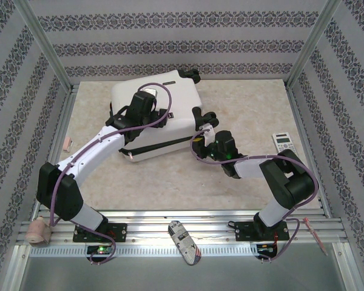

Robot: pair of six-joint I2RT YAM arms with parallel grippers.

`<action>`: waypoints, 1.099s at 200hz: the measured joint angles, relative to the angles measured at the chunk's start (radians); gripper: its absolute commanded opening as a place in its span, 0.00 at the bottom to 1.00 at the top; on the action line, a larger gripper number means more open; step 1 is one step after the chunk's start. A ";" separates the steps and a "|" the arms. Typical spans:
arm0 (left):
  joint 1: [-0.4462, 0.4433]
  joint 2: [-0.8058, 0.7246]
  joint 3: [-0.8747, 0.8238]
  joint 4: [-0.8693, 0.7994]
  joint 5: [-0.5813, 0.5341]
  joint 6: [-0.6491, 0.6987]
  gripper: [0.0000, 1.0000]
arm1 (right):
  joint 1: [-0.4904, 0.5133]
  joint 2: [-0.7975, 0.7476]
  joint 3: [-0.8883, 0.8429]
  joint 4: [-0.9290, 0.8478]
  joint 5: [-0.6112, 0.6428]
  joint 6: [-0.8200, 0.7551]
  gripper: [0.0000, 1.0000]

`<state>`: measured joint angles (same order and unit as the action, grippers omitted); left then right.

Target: Pack the luggage

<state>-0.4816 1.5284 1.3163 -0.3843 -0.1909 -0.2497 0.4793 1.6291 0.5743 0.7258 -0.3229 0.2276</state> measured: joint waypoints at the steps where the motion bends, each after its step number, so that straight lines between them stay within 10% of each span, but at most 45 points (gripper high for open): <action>1: 0.000 0.000 0.000 0.000 0.000 0.000 0.87 | 0.000 0.000 0.000 0.000 0.000 0.001 0.00; 220: 0.124 -0.004 -0.045 0.108 0.107 0.010 0.87 | -0.194 -0.014 0.129 -0.223 -0.063 0.073 0.00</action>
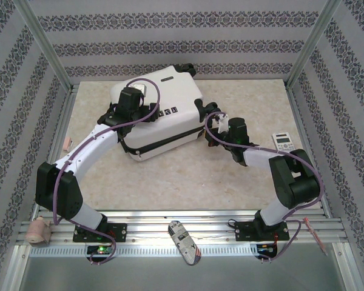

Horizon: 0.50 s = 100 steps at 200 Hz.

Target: Pack the luggage

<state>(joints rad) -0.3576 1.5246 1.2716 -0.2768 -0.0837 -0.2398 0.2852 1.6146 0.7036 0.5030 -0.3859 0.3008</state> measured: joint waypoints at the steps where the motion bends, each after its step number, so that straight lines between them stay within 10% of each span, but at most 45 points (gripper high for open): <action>1: 0.000 0.000 0.000 0.000 0.001 0.000 0.87 | -0.001 0.001 0.001 0.000 -0.002 0.000 0.00; 100: 0.068 -0.009 -0.017 0.024 0.047 0.027 0.87 | -0.034 0.039 0.010 0.042 -0.082 0.029 0.00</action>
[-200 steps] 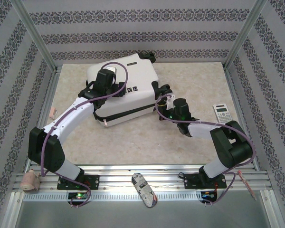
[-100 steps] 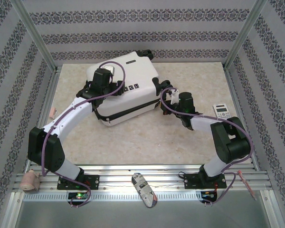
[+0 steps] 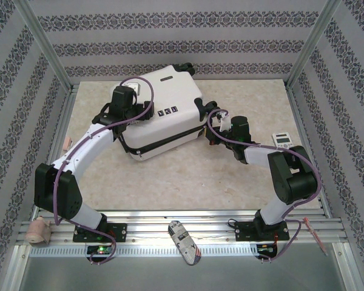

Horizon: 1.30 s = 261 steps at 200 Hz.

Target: Pack the luggage

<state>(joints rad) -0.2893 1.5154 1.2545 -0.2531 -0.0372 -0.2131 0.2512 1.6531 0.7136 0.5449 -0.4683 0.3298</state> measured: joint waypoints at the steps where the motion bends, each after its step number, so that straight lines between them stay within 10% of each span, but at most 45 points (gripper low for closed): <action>1: 0.001 0.000 0.000 0.000 0.001 0.000 0.87 | 0.000 0.000 0.000 0.000 0.001 0.001 0.00; 138: 0.028 -0.008 0.017 -0.014 0.139 0.077 0.88 | -0.005 0.013 0.020 0.011 0.029 0.065 0.00; 261: -0.305 0.453 0.692 -0.227 0.205 0.331 0.88 | -0.005 0.024 0.010 0.048 -0.007 0.080 0.00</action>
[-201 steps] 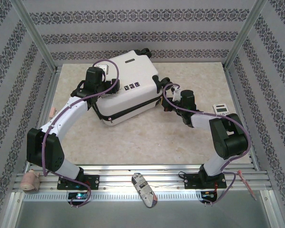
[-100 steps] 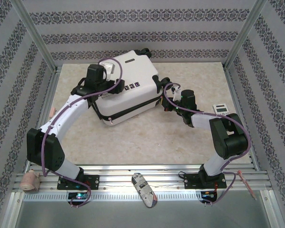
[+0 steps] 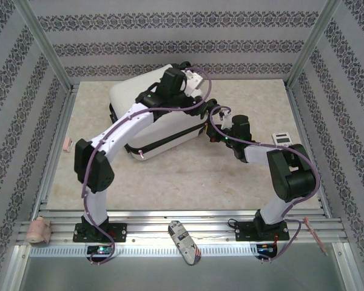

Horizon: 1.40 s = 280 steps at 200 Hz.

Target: Pack the luggage

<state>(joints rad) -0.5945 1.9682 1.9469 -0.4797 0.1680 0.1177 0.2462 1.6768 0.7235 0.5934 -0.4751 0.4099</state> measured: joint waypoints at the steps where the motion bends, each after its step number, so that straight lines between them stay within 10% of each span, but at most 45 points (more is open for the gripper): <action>1: -0.001 0.004 0.004 -0.001 0.000 0.000 0.88 | 0.000 0.000 0.000 0.000 -0.001 0.000 0.00; 104: -0.031 0.349 0.472 -0.180 0.042 0.090 0.87 | 0.000 -0.003 -0.019 0.029 -0.017 0.007 0.00; 280: -0.055 0.369 0.474 -0.205 -0.023 0.115 0.85 | -0.005 -0.012 -0.028 0.039 -0.020 0.007 0.00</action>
<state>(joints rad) -0.6491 2.3367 2.4207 -0.6849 0.1448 0.2325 0.2413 1.6646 0.6952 0.6319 -0.4953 0.4168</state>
